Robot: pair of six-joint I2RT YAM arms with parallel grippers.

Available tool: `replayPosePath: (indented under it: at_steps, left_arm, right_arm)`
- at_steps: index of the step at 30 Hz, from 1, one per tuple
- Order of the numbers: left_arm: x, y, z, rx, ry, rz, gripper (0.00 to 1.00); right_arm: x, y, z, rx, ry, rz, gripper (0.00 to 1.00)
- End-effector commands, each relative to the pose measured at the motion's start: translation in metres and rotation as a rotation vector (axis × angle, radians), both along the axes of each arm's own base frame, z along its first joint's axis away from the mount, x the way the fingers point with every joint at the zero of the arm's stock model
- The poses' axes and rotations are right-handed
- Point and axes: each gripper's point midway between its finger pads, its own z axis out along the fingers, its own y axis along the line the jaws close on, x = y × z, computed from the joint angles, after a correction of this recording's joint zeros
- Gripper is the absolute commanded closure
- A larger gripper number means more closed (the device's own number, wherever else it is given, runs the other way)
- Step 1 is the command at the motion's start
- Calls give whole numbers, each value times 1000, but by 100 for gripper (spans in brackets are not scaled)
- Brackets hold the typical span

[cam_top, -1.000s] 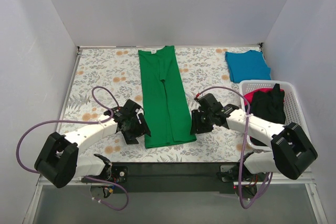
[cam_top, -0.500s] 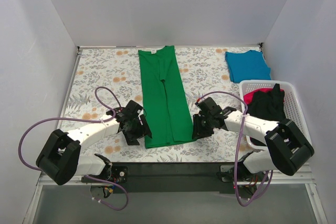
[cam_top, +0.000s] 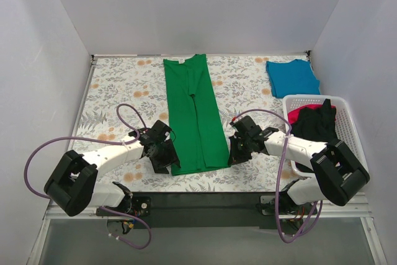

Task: Fold and stack the t-shirts
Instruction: Fold the tshirt

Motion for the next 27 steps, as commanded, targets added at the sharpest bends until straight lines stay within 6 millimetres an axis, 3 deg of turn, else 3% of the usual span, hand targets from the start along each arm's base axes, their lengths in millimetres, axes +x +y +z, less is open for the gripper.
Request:
replayPosePath:
  at_steps: [1, 12, 18, 19, 20, 22, 27]
  left_arm:
    - [-11, 5, -10, 35, 36, -7, 48]
    - [-20, 9, -19, 77, 75, -27, 60]
    - [-27, 13, -27, 108, 100, -33, 78]
    - [-29, 14, -29, 115, 108, -34, 82]
    - [-31, 15, -31, 121, 117, -33, 93]
    - [-33, 15, -31, 120, 123, -34, 100]
    - [-53, 16, -21, 119, 184, -77, 100]
  right_arm:
    - [-16, -18, -21, -89, 58, 18, 99]
    - [-14, -18, -18, -98, 54, 34, 99]
    - [-16, -19, -18, -97, 56, 45, 99]
    - [-17, -19, -18, -95, 59, 47, 99]
    - [-18, -19, -18, -93, 63, 52, 99]
    - [-20, -20, -18, -91, 68, 68, 99]
    - [-40, -24, -8, -88, 138, 138, 99]
